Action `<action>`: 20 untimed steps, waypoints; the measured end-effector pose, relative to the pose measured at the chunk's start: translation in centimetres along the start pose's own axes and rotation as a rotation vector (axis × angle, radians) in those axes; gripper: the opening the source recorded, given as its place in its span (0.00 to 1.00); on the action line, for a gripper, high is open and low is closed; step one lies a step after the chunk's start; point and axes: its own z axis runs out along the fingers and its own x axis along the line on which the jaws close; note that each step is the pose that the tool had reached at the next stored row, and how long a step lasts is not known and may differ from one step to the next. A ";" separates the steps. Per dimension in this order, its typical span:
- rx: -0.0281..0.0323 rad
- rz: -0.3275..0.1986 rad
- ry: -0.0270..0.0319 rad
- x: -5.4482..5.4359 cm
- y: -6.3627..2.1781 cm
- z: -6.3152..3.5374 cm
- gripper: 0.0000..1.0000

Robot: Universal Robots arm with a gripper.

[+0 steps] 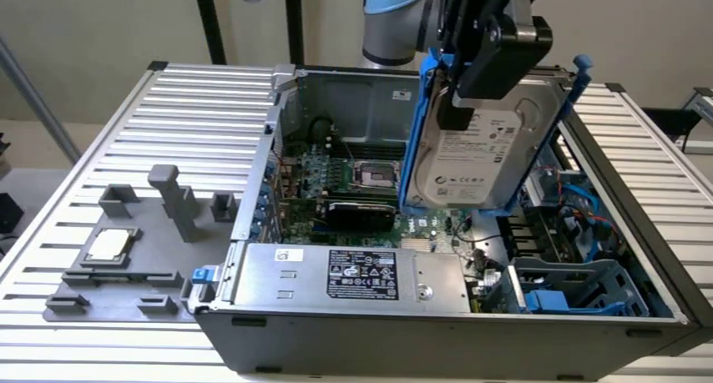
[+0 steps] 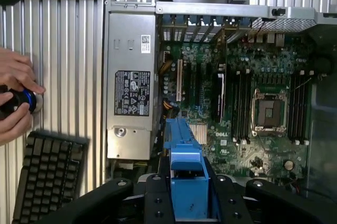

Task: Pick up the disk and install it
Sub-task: 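Pick up the disk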

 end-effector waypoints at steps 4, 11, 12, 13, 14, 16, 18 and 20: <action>0.0000 0.000 0.0001 0.8 -1.68 -0.04 0.33; 0.0000 0.000 0.0001 2.4 -4.54 -0.11 0.33; 0.0000 0.000 0.0000 2.6 -4.91 -0.11 0.33; 0.0000 0.000 0.0000 2.9 -5.27 -0.12 0.33; 0.0000 0.000 0.0001 3.1 -5.61 -0.13 0.33; 0.0000 0.000 0.0000 3.8 -6.40 -0.15 0.33; 0.0000 0.000 0.0001 4.8 -7.20 -0.17 0.33; -0.0001 0.000 0.0002 5.6 -7.88 -0.19 0.33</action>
